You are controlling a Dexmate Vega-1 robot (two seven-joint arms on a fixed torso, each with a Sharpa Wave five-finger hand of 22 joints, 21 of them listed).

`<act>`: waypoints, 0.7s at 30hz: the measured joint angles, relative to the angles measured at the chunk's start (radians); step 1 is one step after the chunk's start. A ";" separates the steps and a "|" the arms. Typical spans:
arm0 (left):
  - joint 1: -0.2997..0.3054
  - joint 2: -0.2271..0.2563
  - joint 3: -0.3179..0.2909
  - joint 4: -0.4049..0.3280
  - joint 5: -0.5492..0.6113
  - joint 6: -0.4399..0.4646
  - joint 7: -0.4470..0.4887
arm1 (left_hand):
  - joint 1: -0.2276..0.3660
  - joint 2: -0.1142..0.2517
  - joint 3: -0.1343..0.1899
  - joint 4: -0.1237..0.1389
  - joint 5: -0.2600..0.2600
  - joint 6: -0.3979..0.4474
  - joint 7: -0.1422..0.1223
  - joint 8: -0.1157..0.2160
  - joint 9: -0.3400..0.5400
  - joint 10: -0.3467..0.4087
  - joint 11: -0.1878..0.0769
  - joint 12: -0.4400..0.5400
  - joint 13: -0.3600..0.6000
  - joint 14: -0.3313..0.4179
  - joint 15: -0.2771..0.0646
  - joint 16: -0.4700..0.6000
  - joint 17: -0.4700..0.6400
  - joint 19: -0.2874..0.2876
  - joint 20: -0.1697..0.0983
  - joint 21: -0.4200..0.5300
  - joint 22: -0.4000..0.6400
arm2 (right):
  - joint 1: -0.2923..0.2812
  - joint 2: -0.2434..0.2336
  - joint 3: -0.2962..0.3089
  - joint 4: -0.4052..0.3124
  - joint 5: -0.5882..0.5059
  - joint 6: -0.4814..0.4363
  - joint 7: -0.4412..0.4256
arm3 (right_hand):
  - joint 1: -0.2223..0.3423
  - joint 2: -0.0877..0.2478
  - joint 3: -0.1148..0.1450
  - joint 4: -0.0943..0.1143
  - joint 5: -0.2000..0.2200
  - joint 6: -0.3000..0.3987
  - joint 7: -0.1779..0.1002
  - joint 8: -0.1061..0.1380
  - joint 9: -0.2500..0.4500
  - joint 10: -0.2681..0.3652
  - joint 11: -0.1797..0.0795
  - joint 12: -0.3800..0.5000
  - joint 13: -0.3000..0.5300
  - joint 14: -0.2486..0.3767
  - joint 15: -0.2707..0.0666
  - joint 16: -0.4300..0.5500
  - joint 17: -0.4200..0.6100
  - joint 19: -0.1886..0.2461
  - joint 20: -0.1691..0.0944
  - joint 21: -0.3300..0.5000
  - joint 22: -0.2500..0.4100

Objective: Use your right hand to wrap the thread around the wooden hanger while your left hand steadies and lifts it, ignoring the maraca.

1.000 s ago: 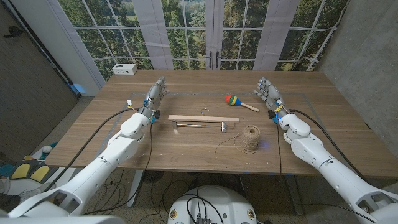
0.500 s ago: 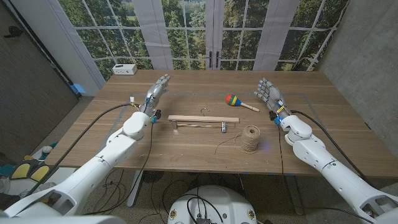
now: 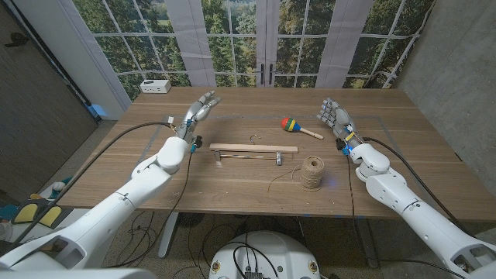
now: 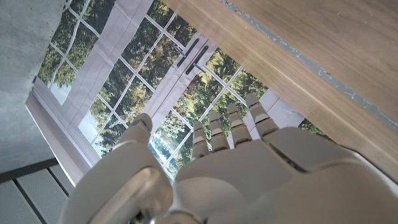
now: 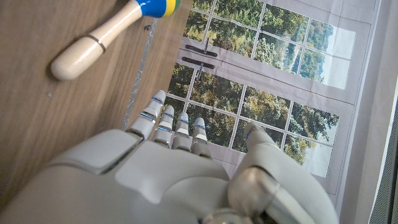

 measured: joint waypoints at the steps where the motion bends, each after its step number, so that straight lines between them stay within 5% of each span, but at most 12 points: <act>1: 0.000 0.007 0.005 -0.012 0.012 0.007 0.003 | 0.000 0.000 0.001 -0.001 0.000 0.001 0.001 0.000 0.000 0.000 0.000 0.000 0.000 0.000 0.000 0.000 0.000 0.002 -0.002 0.000 0.000 | 0.000 0.000 0.000 0.000 -0.001 0.000 0.000 | 0.000 0.000 0.001 -0.001 -0.002 0.003 0.003 0.000 0.000 0.000 0.000 0.000 0.000 0.004 0.001 0.000 0.000 0.000 0.000 0.000 0.000; 21: -0.014 0.052 0.053 -0.099 0.213 0.150 0.019 | 0.038 -0.004 0.009 -0.038 -0.007 0.040 -0.001 0.000 0.005 0.039 -0.018 0.000 0.000 0.040 -0.018 0.000 0.000 0.023 -0.009 0.000 0.000 | 0.012 0.006 -0.005 0.015 -0.004 -0.002 -0.001 | 0.000 0.000 0.005 -0.005 -0.006 0.007 0.000 0.000 0.000 0.003 0.004 0.000 0.005 0.007 0.004 0.000 0.005 0.000 0.000 0.000 0.000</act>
